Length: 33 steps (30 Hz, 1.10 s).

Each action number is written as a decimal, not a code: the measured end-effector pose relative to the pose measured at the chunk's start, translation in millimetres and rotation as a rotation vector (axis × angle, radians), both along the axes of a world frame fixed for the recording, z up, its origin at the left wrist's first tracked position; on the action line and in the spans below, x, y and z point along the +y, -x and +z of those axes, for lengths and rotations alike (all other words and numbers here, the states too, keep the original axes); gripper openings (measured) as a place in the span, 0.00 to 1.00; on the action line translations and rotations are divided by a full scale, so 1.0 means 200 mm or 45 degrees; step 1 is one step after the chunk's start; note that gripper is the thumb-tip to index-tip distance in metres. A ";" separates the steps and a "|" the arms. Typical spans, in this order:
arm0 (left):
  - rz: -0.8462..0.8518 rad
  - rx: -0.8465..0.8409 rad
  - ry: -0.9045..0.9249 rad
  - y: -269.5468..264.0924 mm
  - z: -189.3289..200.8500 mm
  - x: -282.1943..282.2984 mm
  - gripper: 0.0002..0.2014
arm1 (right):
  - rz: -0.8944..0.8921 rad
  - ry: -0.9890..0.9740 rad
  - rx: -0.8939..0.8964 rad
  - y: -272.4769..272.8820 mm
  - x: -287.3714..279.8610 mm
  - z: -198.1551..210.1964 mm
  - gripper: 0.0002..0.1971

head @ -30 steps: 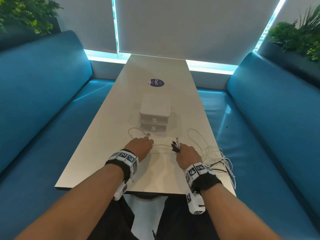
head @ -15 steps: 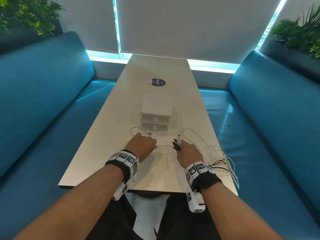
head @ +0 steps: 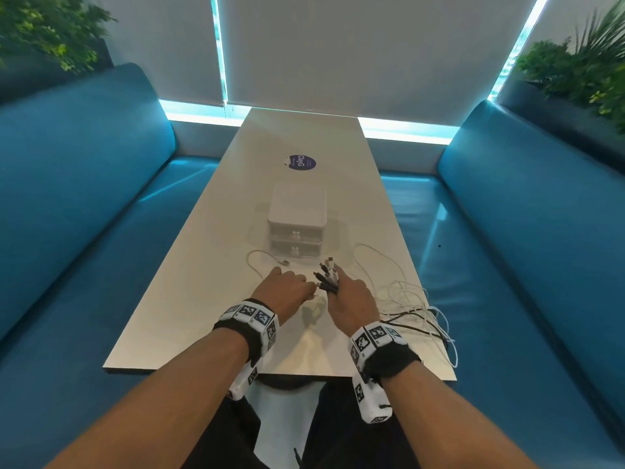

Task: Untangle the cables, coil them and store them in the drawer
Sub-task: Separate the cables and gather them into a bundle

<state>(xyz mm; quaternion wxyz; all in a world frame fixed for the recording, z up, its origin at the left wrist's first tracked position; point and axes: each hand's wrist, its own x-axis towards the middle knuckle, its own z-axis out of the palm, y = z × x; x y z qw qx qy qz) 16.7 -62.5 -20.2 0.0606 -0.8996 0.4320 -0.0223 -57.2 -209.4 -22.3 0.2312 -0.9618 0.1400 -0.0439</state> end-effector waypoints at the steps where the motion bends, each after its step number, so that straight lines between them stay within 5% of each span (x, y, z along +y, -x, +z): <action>1: -0.013 0.014 0.000 0.00 0.00 0.00 0.12 | -0.016 -0.042 -0.026 0.00 -0.01 0.01 0.21; 4: -0.034 0.024 0.052 0.00 -0.01 -0.01 0.12 | 0.084 -0.121 0.003 0.02 -0.01 0.03 0.12; 11: -0.052 0.152 0.158 0.00 -0.02 0.02 0.16 | 0.096 -0.306 0.156 -0.02 -0.04 -0.03 0.15; 16: -0.041 0.144 0.163 -0.01 -0.04 0.05 0.11 | 0.145 -0.049 0.228 -0.03 -0.04 -0.05 0.14; 22: 0.087 0.226 0.223 -0.08 -0.04 0.15 0.17 | -0.266 0.348 0.305 0.05 -0.24 -0.02 0.11; 26: 0.204 0.211 0.163 -0.14 -0.03 0.25 0.16 | -0.471 0.266 0.252 0.06 -0.34 0.00 0.10; 33: 0.357 0.297 0.183 -0.14 0.00 0.31 0.16 | -0.461 0.137 0.122 0.00 -0.23 -0.03 0.13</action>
